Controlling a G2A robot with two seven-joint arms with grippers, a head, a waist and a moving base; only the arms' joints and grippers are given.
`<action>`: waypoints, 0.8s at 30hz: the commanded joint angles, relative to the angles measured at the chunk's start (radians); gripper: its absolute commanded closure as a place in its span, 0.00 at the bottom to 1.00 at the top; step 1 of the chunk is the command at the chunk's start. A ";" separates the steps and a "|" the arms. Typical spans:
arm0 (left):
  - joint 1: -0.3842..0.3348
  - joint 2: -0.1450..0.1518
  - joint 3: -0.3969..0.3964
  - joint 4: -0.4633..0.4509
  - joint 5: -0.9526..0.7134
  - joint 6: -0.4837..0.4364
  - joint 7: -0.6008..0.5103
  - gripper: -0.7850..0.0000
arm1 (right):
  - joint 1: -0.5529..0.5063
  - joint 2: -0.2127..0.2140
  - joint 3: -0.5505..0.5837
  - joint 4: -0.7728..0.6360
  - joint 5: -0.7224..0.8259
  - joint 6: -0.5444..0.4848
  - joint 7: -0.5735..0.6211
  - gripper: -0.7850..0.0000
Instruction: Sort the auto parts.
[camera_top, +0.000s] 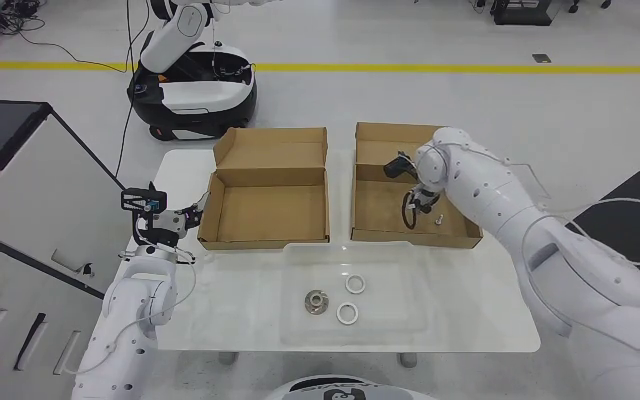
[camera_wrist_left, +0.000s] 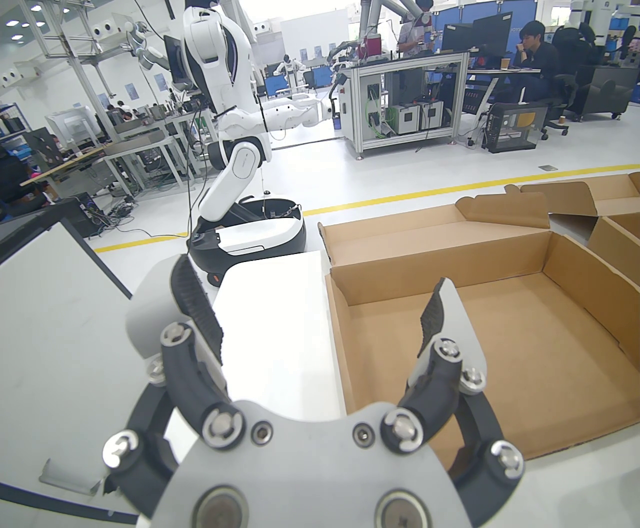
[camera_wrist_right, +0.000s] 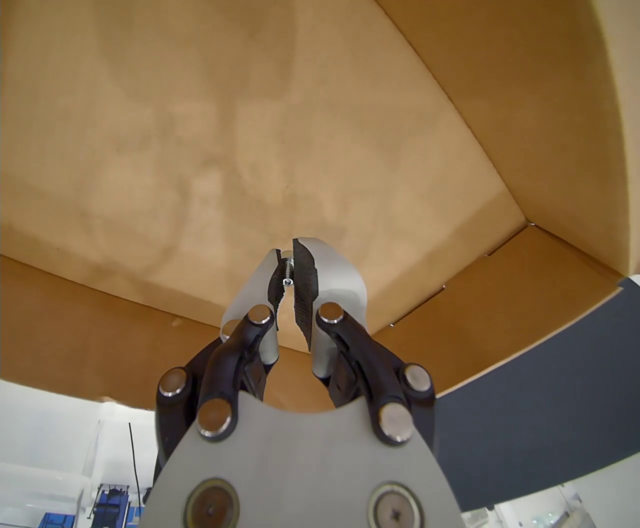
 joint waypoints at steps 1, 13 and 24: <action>0.000 0.000 0.000 0.000 0.000 0.000 0.000 0.00 | -0.003 -0.004 0.001 0.009 -0.002 0.005 -0.005 1.00; 0.000 0.000 0.000 0.000 0.000 0.000 0.000 0.00 | -0.025 -0.023 0.011 0.049 -0.014 0.013 -0.031 1.00; 0.000 0.000 0.000 0.000 0.000 0.000 0.000 0.00 | -0.028 -0.033 0.031 0.069 -0.021 0.015 -0.035 0.55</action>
